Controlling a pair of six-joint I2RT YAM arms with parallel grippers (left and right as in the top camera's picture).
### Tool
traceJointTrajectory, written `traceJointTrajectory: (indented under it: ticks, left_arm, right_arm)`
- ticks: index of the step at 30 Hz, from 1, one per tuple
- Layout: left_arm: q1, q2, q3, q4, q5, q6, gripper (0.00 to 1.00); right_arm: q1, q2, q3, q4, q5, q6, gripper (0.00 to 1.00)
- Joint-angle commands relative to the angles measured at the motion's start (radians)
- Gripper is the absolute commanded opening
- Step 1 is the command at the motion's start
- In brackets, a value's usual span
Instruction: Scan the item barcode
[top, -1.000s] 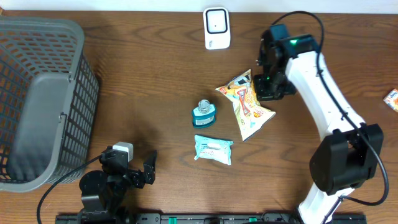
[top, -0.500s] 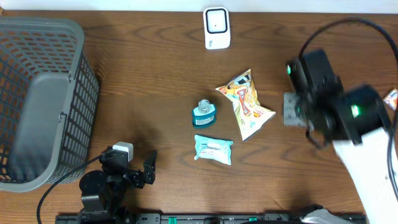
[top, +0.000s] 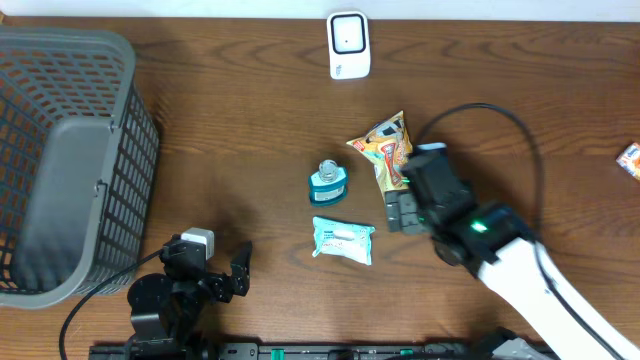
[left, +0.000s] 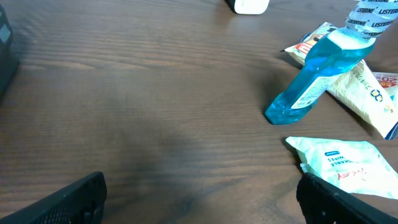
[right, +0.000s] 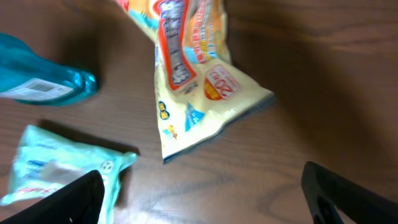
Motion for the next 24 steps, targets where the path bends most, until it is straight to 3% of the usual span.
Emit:
traceJointTrajectory:
  ticks: [1, 9, 18, 24]
  left_arm:
    - [-0.003, -0.006, 0.005, 0.000, -0.002, 0.014, 0.98]
    - [-0.003, -0.006, 0.005, 0.000, -0.002, 0.014, 0.98]
    - [-0.003, -0.006, 0.005, 0.000, -0.002, 0.014, 0.98]
    - [-0.003, -0.006, 0.005, 0.000, -0.002, 0.014, 0.98]
  right_arm:
    - [0.050, 0.116, -0.011, 0.047, 0.119, -0.097, 0.99]
    - [0.074, 0.391, -0.011, 0.187, 0.198, -0.218, 0.99]
    - [0.100, 0.529, -0.011, 0.362, 0.327, -0.321, 0.98]
    - [0.095, 0.662, -0.011, 0.296, 0.387, -0.292, 0.77]
